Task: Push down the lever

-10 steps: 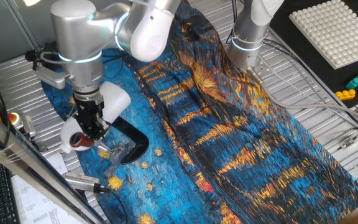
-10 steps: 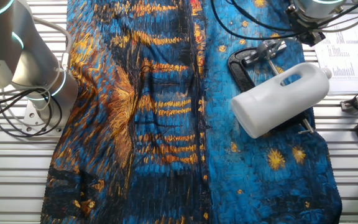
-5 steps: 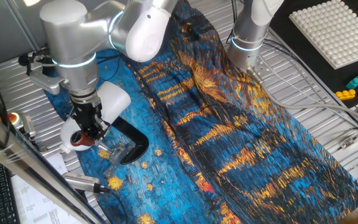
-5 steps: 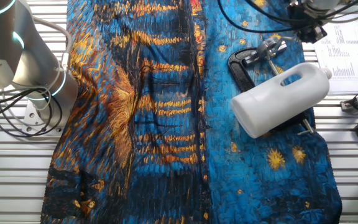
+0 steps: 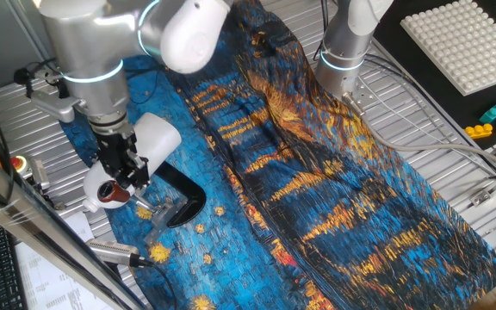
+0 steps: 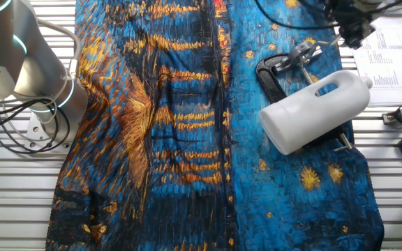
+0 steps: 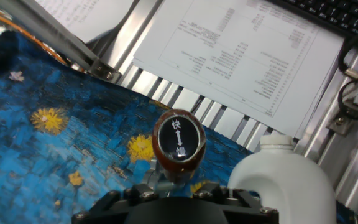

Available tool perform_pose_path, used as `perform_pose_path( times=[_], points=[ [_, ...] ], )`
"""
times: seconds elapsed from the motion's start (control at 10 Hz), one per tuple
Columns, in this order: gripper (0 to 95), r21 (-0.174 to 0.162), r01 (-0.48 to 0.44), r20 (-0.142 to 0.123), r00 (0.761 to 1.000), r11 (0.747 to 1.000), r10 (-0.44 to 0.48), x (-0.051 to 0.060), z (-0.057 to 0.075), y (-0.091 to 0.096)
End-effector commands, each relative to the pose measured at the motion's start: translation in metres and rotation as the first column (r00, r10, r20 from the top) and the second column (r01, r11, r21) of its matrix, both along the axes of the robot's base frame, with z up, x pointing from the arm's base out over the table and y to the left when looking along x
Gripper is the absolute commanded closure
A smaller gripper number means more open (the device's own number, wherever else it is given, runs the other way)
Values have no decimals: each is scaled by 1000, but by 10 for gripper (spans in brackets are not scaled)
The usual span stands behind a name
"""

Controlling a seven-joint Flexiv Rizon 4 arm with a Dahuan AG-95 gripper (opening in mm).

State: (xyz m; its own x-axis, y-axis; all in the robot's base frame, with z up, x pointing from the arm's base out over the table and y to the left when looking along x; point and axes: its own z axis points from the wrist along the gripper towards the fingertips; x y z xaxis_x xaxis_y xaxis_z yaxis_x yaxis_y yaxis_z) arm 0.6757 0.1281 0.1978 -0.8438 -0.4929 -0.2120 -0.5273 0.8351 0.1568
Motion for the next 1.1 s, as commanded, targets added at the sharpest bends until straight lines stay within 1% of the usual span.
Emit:
perform_pose_path(
  times=[0.1, 0.2, 0.3, 0.4, 0.5, 0.6, 0.8, 1.0, 1.1],
  points=[
    [190, -1, -17, -57, 998, 1000, 17, -4, 21, -3],
    [190, -6, -12, -83, 996, 1000, 11, -5, 31, -3],
    [190, -17, -8, -101, 995, 1000, 6, -5, 38, -3],
    [380, -31, -1, -119, 993, 1000, -2, -2, 43, -3],
    [380, -36, 3, -125, 992, 999, -7, 0, 46, -3],
    [570, -45, 8, -127, 992, 999, -14, 0, 51, -3],
    [950, -48, 13, -120, 993, 999, -19, -1, 53, -4],
    [950, -59, 18, -121, 992, 998, -25, -3, 55, -3],
    [950, -59, 21, -120, 992, 998, -28, -3, 55, -3]
  ],
)
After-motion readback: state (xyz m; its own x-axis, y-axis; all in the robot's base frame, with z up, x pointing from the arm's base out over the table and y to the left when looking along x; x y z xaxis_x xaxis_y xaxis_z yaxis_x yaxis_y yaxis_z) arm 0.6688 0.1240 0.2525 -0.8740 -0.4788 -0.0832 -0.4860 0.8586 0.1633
